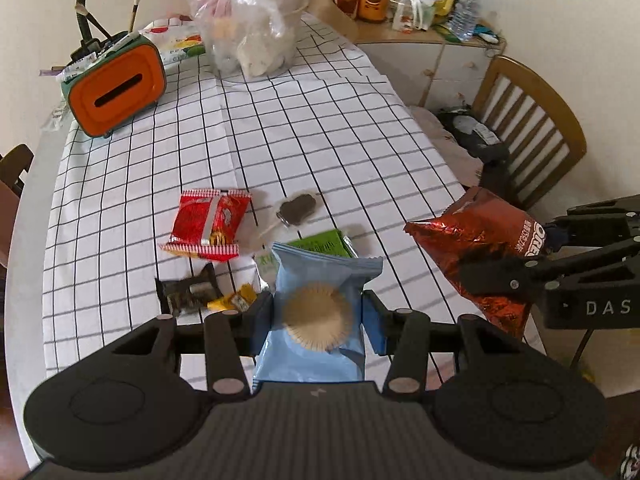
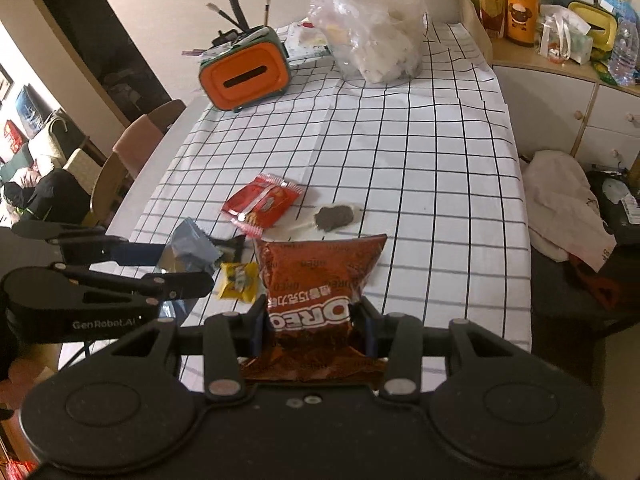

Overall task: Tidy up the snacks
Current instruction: 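Carry the blue packet and Oreo bag over the white box and lower them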

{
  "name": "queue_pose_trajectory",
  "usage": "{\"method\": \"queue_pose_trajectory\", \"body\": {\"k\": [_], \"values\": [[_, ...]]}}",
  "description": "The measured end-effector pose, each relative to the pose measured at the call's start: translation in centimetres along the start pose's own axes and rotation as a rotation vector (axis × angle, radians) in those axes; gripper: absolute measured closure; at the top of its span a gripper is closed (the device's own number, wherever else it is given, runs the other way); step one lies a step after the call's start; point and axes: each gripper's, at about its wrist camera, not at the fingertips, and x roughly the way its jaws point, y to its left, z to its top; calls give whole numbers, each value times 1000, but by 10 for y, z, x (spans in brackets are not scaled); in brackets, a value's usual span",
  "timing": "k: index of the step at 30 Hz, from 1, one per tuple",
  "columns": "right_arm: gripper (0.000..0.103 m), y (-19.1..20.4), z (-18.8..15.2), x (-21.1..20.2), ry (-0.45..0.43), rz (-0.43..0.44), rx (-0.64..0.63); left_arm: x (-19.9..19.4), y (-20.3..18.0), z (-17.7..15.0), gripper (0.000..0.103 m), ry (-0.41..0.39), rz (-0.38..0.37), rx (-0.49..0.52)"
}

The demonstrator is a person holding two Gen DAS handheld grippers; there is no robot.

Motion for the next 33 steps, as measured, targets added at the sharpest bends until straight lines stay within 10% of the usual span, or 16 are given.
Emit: {"method": "queue_pose_trajectory", "body": {"k": [33], "values": [[60,57,-147,-28,114,18,2,-36,-60,-138,56,175,-27,87]]}}
